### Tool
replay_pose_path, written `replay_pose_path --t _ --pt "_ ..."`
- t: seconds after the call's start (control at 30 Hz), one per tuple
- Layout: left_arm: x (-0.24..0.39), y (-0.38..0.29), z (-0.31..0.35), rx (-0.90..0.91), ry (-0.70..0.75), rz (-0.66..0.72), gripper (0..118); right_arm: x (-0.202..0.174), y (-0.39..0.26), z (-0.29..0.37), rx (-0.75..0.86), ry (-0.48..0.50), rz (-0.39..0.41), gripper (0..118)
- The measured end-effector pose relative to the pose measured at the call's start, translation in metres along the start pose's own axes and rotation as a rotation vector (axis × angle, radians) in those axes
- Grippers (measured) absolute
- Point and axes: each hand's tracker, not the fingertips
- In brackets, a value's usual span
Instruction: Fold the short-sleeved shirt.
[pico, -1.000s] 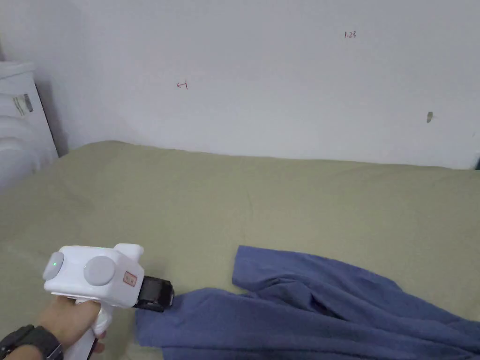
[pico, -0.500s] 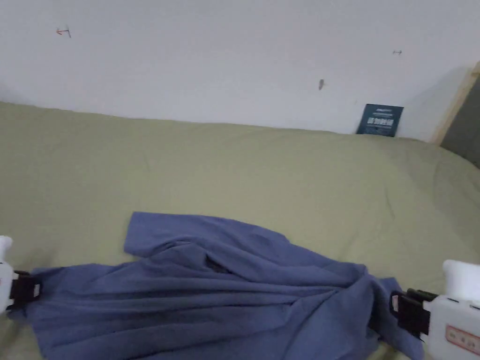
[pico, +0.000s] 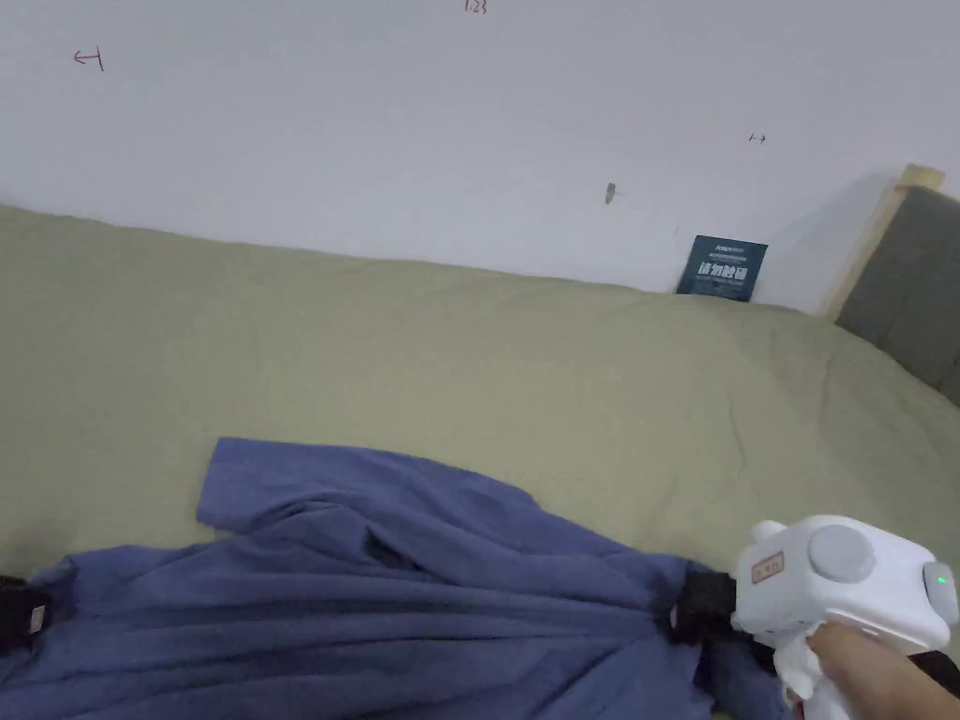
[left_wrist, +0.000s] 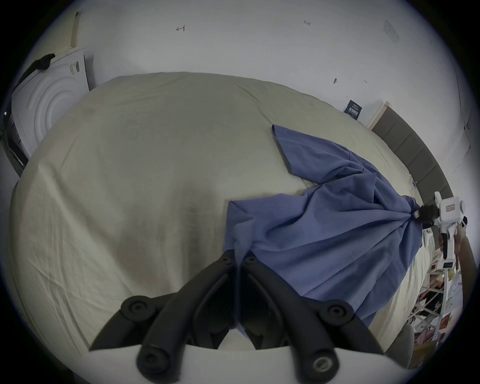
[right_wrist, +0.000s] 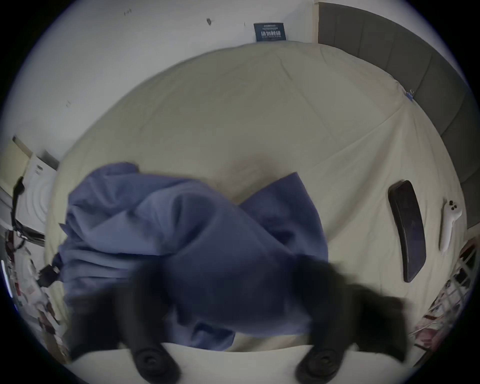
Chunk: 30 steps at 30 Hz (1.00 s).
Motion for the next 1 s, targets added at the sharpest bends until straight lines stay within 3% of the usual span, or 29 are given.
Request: replay_pose_path --t 0.03,0.1,0.2,0.47,1.0 --pt "-0.001 0.000 -0.002 -0.005 -0.003 0.021 0 -0.004 -0.008 0.001 0.021 0.006 0.008 6" --pt "-0.003 0.000 -0.001 0.004 -0.041 0.066 0 -0.014 -0.016 0.014 0.135 0.055 0.016 6" --pt "0.000 0.010 0.008 0.042 -0.095 0.088 0 -0.033 -0.018 0.041 0.269 0.083 0.118 6" --pt "0.009 0.067 0.072 0.242 -0.190 0.050 0 -0.087 0.023 0.116 0.454 0.192 0.248 6" --pt "0.011 0.195 0.168 0.465 -0.165 -0.043 0 -0.155 0.120 0.198 0.690 0.244 0.293 6"
